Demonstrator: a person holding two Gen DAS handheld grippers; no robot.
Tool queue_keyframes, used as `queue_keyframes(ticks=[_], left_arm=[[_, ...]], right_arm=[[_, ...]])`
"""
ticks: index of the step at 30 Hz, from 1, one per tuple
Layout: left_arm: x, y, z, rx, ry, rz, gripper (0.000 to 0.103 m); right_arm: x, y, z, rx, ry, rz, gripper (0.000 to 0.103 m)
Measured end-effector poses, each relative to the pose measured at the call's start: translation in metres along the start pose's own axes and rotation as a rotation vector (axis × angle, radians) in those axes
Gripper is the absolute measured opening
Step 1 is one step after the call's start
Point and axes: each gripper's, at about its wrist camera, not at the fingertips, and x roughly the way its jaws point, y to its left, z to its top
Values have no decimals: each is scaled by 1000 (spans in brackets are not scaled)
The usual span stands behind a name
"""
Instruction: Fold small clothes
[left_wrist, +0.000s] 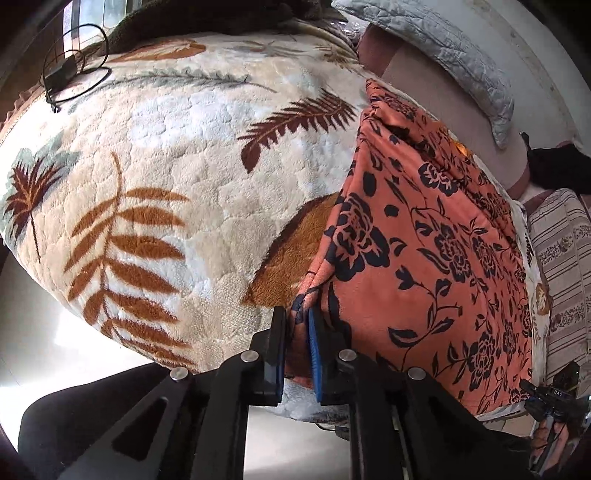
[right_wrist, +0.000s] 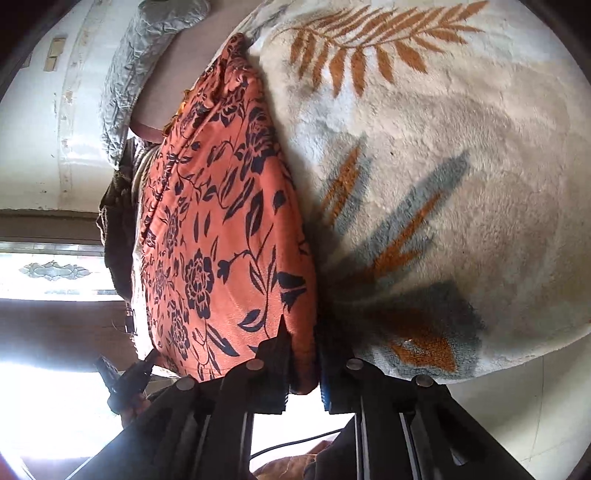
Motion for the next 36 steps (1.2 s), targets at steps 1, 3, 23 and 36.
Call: queue_keyframes(ticks=[1,3,23,36], left_arm=[[-2,-5,1,32,-13,25,7],[0,-5,4,28,24,25,4],[70,-107,294,41,-234,-47,2],[21,-115,78,14,-76,-240,79]], right_arm=[[1,0,0,-6,1,4,14],[5,-2,3,14,14,-8,11],[37,128,284,37,-319,158,9],[51,115,266,7,-293,79,11]])
